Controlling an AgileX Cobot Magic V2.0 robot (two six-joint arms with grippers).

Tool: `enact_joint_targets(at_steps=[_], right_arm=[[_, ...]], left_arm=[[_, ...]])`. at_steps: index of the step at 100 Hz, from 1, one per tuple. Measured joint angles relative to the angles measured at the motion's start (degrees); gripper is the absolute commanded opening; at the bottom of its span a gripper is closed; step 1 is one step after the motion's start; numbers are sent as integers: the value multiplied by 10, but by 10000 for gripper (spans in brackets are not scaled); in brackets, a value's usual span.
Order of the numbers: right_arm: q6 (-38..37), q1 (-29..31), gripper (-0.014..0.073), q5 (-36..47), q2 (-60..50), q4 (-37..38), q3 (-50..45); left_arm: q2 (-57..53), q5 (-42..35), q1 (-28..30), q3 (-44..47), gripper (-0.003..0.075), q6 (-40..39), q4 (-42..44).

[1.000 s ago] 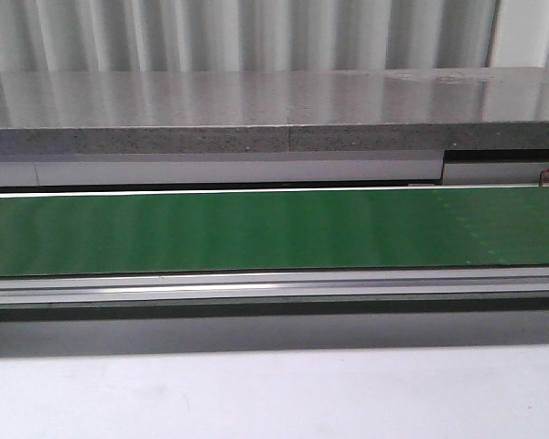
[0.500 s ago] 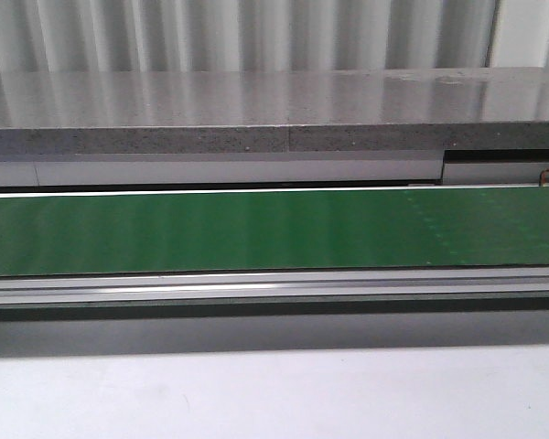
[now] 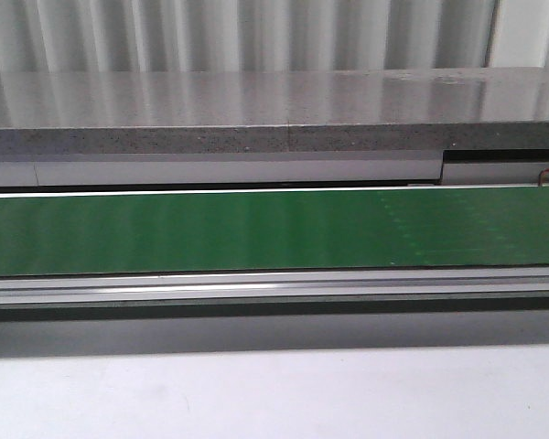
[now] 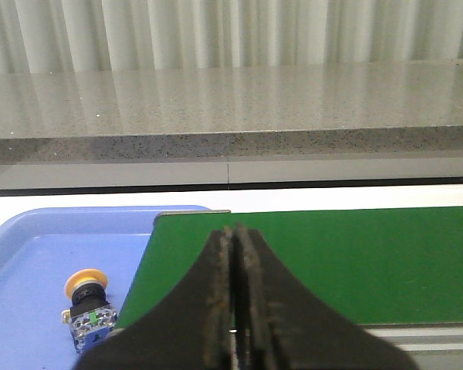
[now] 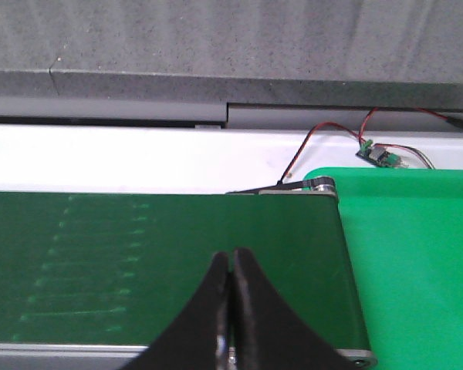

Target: Move button from right to left

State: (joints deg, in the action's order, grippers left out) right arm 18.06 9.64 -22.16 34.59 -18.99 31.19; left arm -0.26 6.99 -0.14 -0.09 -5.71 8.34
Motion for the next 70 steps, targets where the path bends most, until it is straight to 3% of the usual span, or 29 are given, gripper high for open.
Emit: enact_joint_targets(at_steps=[18, 37, 70], right_arm=[[-95, -43, -68, 107, -51, 78, -86], [-201, -89, -68, 161, -123, 190, -160], [-233, -94, -68, 203, -268, 210, -276]], left_arm=[[0, 0, 0, 0, -20, 0, 0], [0, 0, 0, 0, -20, 0, 0], [0, 0, 0, 0, -20, 0, 0]])
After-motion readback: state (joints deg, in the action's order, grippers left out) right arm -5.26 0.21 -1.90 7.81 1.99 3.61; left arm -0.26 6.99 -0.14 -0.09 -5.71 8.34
